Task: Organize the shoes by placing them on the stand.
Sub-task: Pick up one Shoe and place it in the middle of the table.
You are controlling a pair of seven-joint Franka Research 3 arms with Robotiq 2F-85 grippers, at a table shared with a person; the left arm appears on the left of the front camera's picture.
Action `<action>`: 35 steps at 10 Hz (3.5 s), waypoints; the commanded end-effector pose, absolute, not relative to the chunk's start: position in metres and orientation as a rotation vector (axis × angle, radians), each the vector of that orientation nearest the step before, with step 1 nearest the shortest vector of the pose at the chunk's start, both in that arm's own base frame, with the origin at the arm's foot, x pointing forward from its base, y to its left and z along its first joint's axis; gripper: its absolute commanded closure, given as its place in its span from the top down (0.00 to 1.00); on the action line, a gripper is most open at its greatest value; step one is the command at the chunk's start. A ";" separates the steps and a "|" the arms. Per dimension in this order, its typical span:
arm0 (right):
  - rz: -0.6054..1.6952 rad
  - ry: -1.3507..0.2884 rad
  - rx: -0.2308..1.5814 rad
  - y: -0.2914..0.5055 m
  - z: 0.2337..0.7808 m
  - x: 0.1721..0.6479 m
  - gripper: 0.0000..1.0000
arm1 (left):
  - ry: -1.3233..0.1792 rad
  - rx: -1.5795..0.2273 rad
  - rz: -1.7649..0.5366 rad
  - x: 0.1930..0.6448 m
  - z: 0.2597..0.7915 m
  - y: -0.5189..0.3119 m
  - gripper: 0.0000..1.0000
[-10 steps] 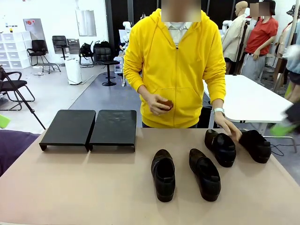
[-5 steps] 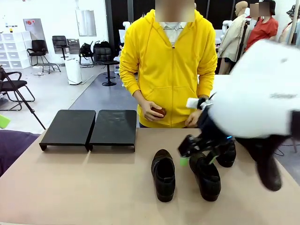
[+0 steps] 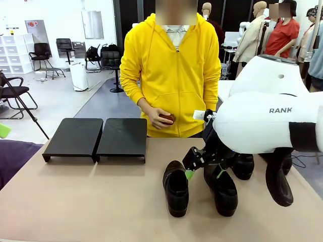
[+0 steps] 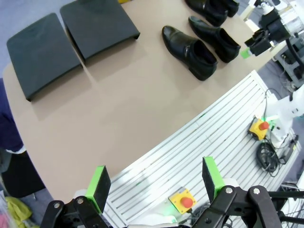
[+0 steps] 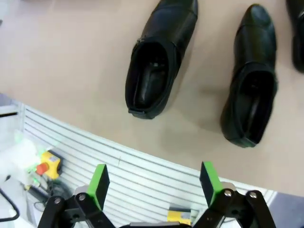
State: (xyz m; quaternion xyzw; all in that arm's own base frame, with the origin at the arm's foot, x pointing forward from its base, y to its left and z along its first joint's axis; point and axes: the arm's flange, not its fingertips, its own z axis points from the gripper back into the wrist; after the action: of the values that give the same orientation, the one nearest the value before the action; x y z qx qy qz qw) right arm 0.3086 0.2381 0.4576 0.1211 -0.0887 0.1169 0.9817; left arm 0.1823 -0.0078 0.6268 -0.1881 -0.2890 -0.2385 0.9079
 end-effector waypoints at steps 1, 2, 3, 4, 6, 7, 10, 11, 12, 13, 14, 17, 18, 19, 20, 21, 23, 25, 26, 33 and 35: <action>0.216 -0.032 0.280 0.251 0.424 0.348 1.00 | -0.599 -0.406 -0.510 0.183 0.627 -0.007 1.00; 0.169 -0.017 0.321 0.251 0.410 0.365 1.00 | -0.599 -0.406 -0.510 0.183 0.627 -0.007 1.00; 0.134 0.004 0.308 0.255 0.400 0.377 1.00 | -0.599 -0.406 -0.510 0.183 0.627 -0.007 1.00; 0.074 0.030 0.305 0.257 0.389 0.393 1.00 | -0.599 -0.406 -0.510 0.183 0.627 -0.007 1.00; 0.002 0.048 0.284 0.262 0.368 0.408 1.00 | -0.599 -0.406 -0.510 0.183 0.627 -0.007 1.00; -0.048 0.046 0.259 0.261 0.359 0.413 1.00 | -0.599 -0.406 -0.510 0.183 0.627 -0.007 1.00; -0.062 0.078 0.235 0.267 0.346 0.419 1.00 | -0.599 -0.406 -0.510 0.183 0.627 -0.007 1.00; -0.073 0.068 0.224 0.267 0.347 0.420 1.00 | -0.599 -0.406 -0.510 0.183 0.627 -0.007 1.00; -0.063 0.079 0.217 0.268 0.345 0.421 0.41 | -0.599 -0.406 -0.510 0.183 0.627 -0.007 1.00; -0.075 0.076 0.202 0.269 0.344 0.421 0.00 | -0.599 -0.406 -0.510 0.183 0.627 -0.007 1.00; -0.077 0.079 0.198 0.270 0.344 0.421 0.00 | -0.599 -0.406 -0.510 0.183 0.627 -0.007 1.00; -0.070 0.087 0.192 0.269 0.344 0.421 0.00 | -0.599 -0.406 -0.510 0.183 0.627 -0.007 1.00; -0.064 0.085 0.188 0.270 0.345 0.421 0.00 | -0.599 -0.406 -0.510 0.183 0.627 -0.007 1.00; -0.052 0.088 0.187 0.271 0.347 0.419 0.00 | -0.599 -0.406 -0.510 0.183 0.627 -0.007 1.00; -0.046 0.084 0.189 0.272 0.351 0.417 0.00 | -0.599 -0.406 -0.510 0.183 0.627 -0.007 1.00; -0.030 0.071 0.184 0.274 0.358 0.412 0.00 | -0.599 -0.406 -0.510 0.183 0.627 -0.007 1.00; 0.008 0.064 0.157 0.278 0.385 0.394 0.00 | -0.599 -0.406 -0.510 0.183 0.627 -0.007 1.00; -0.057 0.065 0.153 0.279 0.439 0.338 0.00 | -0.599 -0.406 -0.510 0.183 0.627 -0.007 1.00; -0.084 0.051 0.154 0.279 0.455 0.304 0.00 | -0.599 -0.406 -0.510 0.183 0.627 -0.007 1.00; 0.069 -0.029 0.114 0.313 0.460 0.265 0.00 | -0.599 -0.406 -0.510 0.183 0.627 -0.007 1.00; 0.126 -0.055 0.139 0.377 0.433 0.293 0.00 | -0.599 -0.406 -0.510 0.183 0.627 -0.007 1.00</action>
State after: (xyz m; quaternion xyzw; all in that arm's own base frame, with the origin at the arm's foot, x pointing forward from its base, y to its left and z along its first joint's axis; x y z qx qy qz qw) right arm 0.2627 0.3422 0.4446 0.0682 -0.0160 0.0488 0.9963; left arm 0.1823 -0.0079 0.6267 -0.1882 -0.2888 -0.2387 0.9078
